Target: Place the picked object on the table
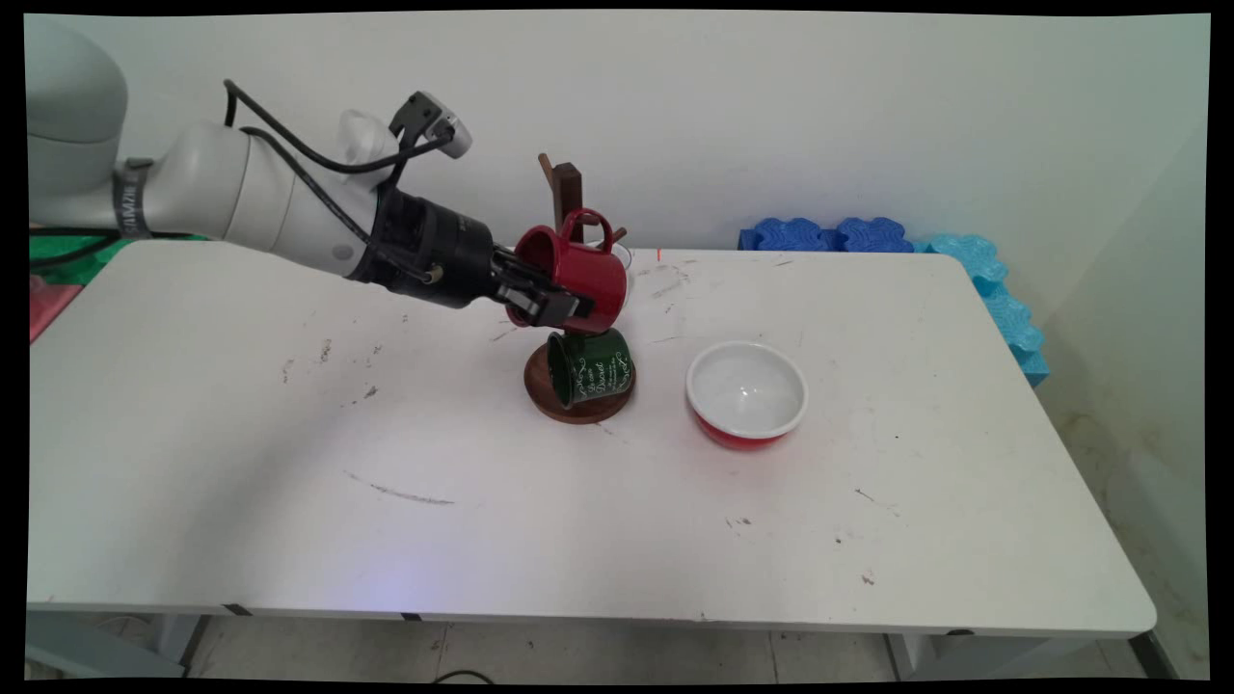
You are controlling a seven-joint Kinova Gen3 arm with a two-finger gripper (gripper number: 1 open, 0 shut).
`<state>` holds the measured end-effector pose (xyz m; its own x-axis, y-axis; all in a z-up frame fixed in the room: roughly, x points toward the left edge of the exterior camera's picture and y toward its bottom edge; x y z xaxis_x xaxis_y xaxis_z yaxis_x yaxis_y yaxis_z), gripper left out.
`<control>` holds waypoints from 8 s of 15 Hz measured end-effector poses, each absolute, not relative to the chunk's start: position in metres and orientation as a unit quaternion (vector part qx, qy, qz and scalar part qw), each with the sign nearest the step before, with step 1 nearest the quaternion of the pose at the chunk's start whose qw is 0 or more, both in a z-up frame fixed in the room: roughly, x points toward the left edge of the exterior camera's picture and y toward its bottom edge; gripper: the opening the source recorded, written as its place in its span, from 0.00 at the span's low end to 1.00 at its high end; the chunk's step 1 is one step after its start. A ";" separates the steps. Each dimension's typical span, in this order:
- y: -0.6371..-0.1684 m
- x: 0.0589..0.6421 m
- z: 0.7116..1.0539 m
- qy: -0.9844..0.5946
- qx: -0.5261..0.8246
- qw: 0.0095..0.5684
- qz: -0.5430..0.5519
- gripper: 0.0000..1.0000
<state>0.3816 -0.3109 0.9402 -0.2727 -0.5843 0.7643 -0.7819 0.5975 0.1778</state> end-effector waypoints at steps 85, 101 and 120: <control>-0.301 0.541 0.938 -0.954 0.202 0.185 0.120 0.00; -0.349 0.533 0.891 -0.975 0.125 0.140 0.117 0.00; -0.369 0.521 0.855 -0.981 0.107 0.121 0.109 0.00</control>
<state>0.5215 -0.3689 0.8551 -0.9477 -0.1838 0.2608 -0.2366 0.9532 -0.1880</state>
